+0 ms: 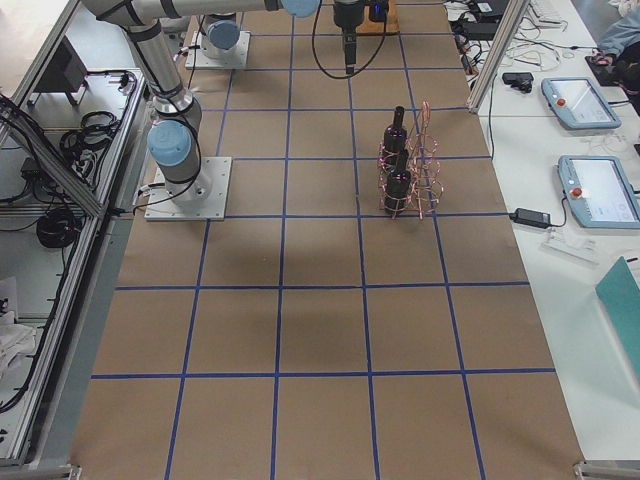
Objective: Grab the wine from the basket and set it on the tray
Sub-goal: 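Open the left gripper and raise it away from the bottle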
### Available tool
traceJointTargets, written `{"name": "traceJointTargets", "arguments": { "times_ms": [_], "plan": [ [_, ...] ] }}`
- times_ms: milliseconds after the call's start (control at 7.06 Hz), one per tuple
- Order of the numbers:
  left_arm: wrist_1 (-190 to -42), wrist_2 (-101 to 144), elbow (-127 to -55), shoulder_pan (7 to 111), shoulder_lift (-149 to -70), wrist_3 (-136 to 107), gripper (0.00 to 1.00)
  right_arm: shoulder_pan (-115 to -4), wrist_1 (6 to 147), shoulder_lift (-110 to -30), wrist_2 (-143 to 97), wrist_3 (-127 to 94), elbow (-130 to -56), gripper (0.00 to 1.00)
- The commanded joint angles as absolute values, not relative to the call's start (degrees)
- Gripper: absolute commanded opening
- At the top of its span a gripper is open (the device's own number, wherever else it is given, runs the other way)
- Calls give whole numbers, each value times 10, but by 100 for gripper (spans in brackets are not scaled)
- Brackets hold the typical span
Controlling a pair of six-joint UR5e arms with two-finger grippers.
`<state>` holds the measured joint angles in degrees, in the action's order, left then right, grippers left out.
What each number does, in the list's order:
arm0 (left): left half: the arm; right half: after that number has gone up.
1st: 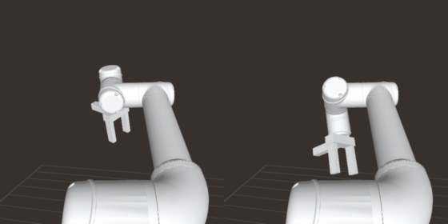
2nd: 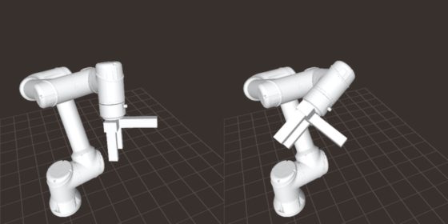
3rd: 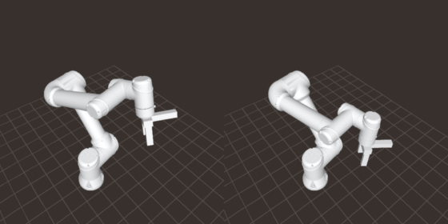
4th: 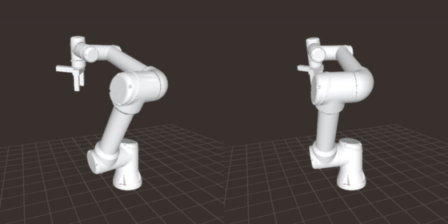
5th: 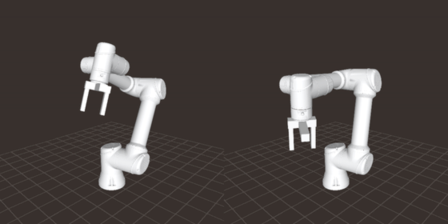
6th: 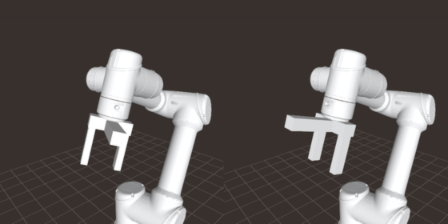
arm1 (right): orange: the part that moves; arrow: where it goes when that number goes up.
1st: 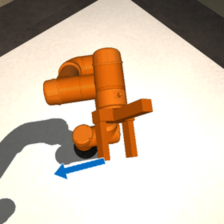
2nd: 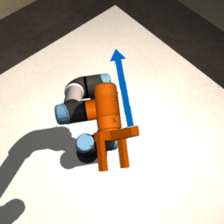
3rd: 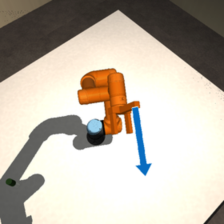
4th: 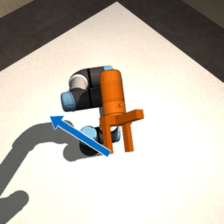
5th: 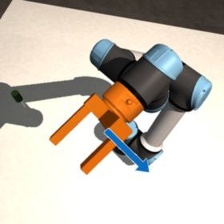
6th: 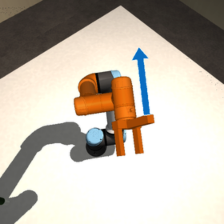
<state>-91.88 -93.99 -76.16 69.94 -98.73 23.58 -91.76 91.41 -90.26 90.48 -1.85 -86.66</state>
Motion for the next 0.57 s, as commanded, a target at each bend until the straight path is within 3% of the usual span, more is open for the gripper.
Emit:
{"name": "traceJointTargets", "arguments": {
  "times_ms": [0,425],
  "plan": [
    [-918,-937,-795,790,-939,114,100,-918,914,-903,904,-19,-866,100],
    [-917,-859,-805,888,-934,48,100,-918,913,-903,903,-25,-866,100]
  ]
}}
